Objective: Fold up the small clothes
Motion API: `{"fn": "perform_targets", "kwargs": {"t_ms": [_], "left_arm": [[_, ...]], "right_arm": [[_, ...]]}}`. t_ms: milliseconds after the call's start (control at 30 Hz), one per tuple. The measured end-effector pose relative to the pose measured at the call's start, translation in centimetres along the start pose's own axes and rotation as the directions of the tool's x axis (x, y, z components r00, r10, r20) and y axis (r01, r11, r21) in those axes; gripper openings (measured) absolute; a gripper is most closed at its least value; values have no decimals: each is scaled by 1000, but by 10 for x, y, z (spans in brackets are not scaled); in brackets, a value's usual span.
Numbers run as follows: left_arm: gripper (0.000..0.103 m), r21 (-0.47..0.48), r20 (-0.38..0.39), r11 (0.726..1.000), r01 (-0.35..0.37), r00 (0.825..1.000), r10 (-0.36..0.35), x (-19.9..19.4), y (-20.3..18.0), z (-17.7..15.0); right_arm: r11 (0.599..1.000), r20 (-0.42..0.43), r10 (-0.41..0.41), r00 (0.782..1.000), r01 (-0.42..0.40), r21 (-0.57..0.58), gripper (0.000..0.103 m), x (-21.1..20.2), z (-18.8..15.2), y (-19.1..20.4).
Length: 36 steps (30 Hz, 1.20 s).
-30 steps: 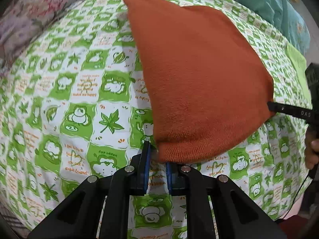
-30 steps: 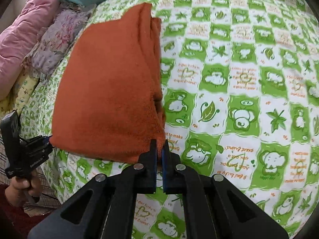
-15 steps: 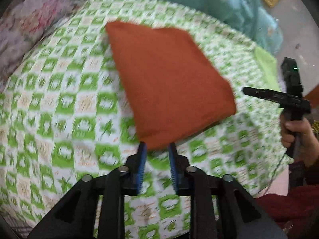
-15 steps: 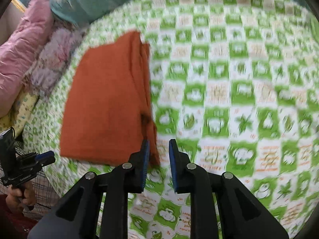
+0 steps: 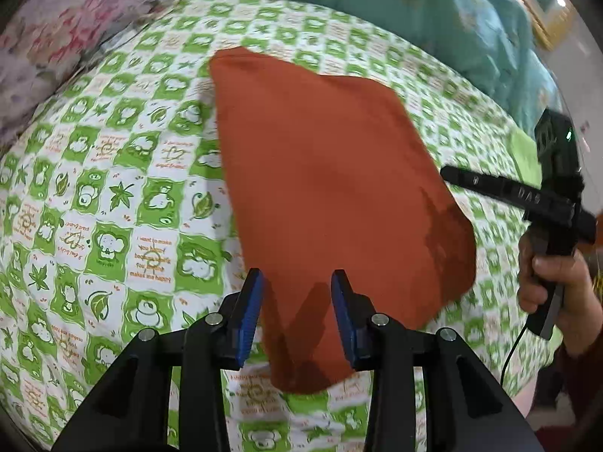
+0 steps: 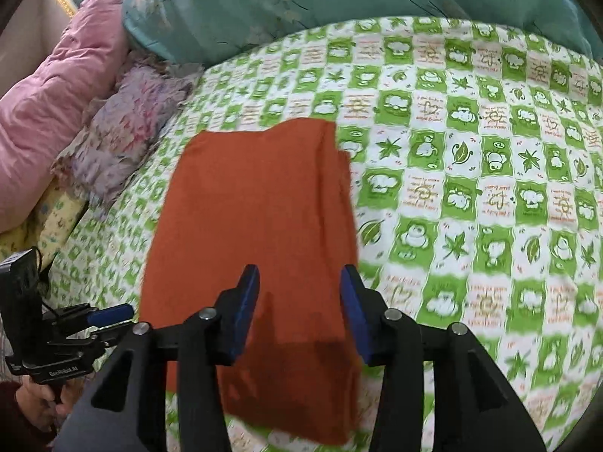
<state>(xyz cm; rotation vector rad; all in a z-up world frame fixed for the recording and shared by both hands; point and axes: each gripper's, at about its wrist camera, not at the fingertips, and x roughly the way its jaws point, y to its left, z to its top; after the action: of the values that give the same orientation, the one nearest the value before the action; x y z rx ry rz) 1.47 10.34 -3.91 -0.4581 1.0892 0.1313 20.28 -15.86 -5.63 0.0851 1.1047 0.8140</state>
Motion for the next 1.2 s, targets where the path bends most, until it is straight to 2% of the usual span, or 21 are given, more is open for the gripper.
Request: {"fn": "perform_targets", "kwargs": {"t_ms": [67, 100, 200, 267, 367, 467, 533, 600, 667, 733, 800, 833, 967, 1033, 1200], "left_arm": [[38, -7, 7, 1000, 16, 1000, -16, 1, -1, 2], [35, -1, 11, 999, 35, 999, -35, 0, -3, 3], [35, 49, 31, 990, 136, 990, -138, -5, -16, 1], [35, 87, -7, 987, 137, 991, -137, 5, -23, -3], [26, 110, -61, 990, 93, 994, -87, 32, -22, -12], [22, 91, -62, 991, 98, 994, -92, 36, -17, -10], [22, 94, -62, 992, 88, 995, -82, 31, -18, -9], [22, 105, -50, 992, 74, 996, -69, 22, -20, -10], [22, 108, -38, 990, 92, 995, -88, 11, -23, -14], [20, 109, -22, 989, 99, 995, -97, -1, -25, -22], [20, 111, -26, 986, 123, 992, -121, -8, -24, -30], [20, 118, -34, 985, 124, 992, -121, -7, -24, -35], [19, 162, -82, 983, 86, 994, -73, 14, -22, -52], [11, 175, -107, 982, 70, 993, -52, 29, -19, -55], [10, 178, -110, 982, 64, 993, -44, 34, -19, -55]], "right_arm": [[1000, -54, -2, 999, 2, 7, 42, 16, 0, -7], [1000, -72, -11, 997, 12, 3, 13, 21, 0, -8], [1000, -42, -10, 999, 10, 13, 9, 16, 1, -11], [999, -53, -34, 998, 35, 7, 8, 21, 2, -15], [998, -90, -56, 994, 57, 9, 8, 42, -1, -22], [998, -88, -51, 995, 54, 35, 9, 40, 0, -24], [998, -67, -50, 996, 53, 32, 15, 27, 1, -20], [999, -25, -27, 999, 28, 27, 15, 5, -1, -16], [999, 10, 43, 999, -43, 7, 15, -16, -10, -5], [995, -6, 100, 995, -100, -25, 15, -25, -21, 7], [990, -52, 115, 992, -119, -77, 15, -26, -39, 21], [989, -72, 106, 992, -113, -95, 15, -24, -46, 24], [988, -161, -79, 984, 56, -141, 15, 2, -71, 12], [991, -158, -90, 983, 72, -114, 14, 12, -73, 1], [992, -150, -86, 985, 71, -104, 14, 20, -72, -6]]}}
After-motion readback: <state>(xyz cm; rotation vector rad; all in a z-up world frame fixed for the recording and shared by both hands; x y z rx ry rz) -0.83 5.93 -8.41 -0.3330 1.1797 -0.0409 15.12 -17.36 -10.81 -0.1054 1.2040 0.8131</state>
